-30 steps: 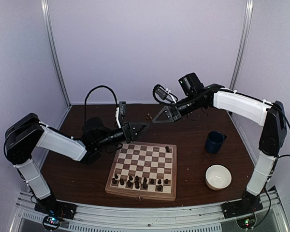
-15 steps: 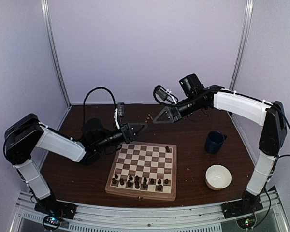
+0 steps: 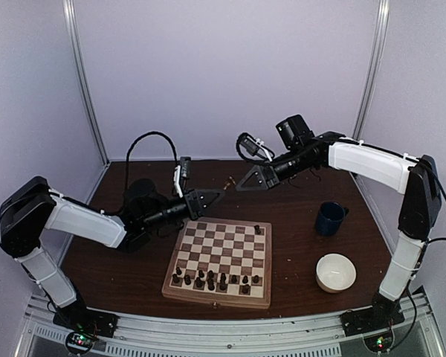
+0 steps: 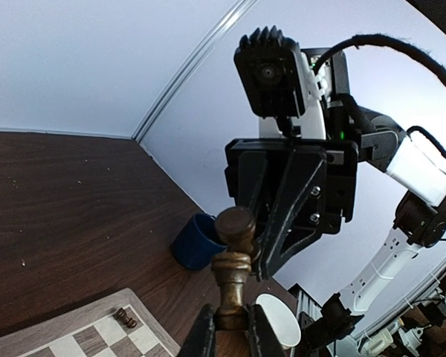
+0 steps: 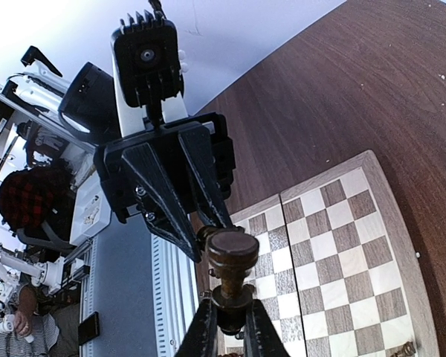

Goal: Set up the chess pieces on the board

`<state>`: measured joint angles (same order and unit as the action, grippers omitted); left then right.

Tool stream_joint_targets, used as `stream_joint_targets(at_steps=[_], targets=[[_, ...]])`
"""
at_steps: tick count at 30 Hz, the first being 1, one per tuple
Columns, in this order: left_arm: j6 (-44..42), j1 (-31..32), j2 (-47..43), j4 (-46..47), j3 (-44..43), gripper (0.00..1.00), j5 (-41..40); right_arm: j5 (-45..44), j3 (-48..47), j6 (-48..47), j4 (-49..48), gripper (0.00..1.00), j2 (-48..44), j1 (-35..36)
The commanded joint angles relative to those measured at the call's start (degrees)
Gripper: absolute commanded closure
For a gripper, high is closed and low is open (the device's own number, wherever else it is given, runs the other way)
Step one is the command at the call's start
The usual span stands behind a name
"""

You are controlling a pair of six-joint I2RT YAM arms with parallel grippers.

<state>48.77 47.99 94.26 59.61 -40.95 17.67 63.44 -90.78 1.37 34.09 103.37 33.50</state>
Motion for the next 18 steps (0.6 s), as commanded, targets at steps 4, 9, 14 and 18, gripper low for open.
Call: stream_joint_targets(at_steps=[4, 9, 14, 18], targets=[[-6.92, -0.44, -6.18, -26.5, -8.51, 0.97, 1.45, -5.13, 0.48, -5.47, 3.61, 0.95, -2.44, -2.71], [-17.96, -0.06, -5.23, -65.51, -27.26, 0.99, 4.82, -9.27, 2.9, -10.34, 5.42, 0.95, -3.76, -6.56], [-28.33, 2.78, -1.29, -89.73, -40.6, 1.0, 4.73, -13.81, 5.33, -13.48, 5.18, 0.95, -4.76, -10.59], [-37.45, 7.23, 4.38, -105.62, -51.5, 1.0, 1.39, -16.45, 5.92, -15.78, 5.59, 0.95, -4.67, -12.84]])
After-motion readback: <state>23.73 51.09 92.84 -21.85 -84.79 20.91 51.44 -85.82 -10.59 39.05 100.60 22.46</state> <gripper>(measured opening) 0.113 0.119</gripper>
